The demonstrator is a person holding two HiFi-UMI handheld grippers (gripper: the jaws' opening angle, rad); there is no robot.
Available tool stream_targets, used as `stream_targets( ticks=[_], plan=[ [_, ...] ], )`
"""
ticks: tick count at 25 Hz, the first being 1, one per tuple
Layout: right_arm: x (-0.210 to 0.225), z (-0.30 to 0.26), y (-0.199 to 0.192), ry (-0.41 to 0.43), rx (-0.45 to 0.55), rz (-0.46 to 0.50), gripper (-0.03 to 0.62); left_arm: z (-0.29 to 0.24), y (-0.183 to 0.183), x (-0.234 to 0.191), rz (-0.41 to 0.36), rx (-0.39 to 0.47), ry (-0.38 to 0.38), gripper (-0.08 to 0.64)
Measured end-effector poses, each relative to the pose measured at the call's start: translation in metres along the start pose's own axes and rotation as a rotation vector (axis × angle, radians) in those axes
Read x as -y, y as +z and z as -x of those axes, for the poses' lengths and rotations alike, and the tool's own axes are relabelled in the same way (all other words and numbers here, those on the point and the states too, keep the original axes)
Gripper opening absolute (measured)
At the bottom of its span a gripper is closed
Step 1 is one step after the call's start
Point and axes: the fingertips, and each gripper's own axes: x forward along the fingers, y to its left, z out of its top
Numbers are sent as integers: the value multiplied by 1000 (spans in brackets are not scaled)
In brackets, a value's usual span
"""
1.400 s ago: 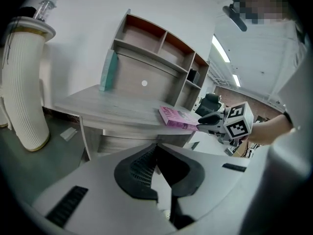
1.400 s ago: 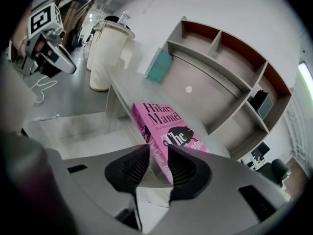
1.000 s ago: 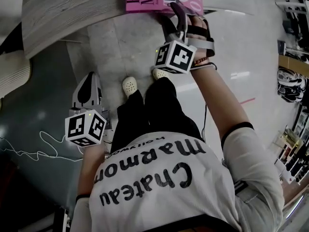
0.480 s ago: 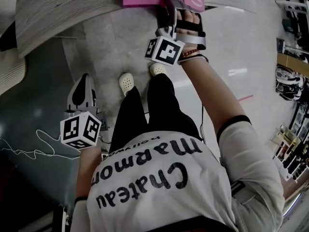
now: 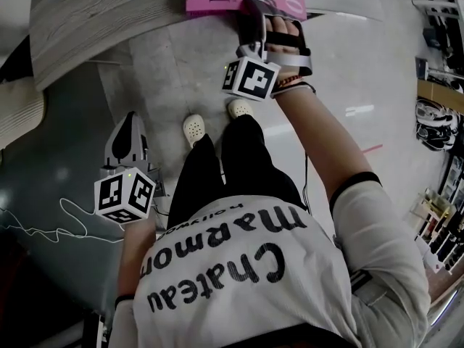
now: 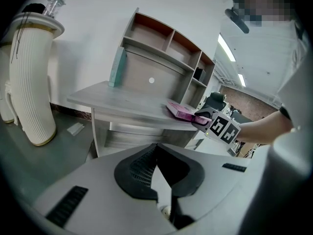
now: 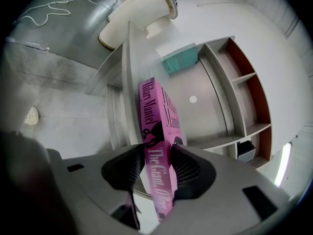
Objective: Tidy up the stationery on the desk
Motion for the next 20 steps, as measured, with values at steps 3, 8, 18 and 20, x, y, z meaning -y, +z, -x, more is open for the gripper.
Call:
stream_targets(
  ticks=[3, 8, 18, 20],
  plan=[
    [10, 4, 6, 10, 4, 2, 181, 5, 6, 0, -1, 7, 5, 15],
    [19, 5, 10, 73, 21, -35, 175, 7, 17, 0, 7, 33, 19, 15],
    [52, 3, 16, 186, 24, -88, 163, 12, 46, 16, 36, 94, 57, 15],
    [62, 0, 16, 197, 40, -117, 161, 10, 54, 21, 45, 107, 75, 15]
  ],
)
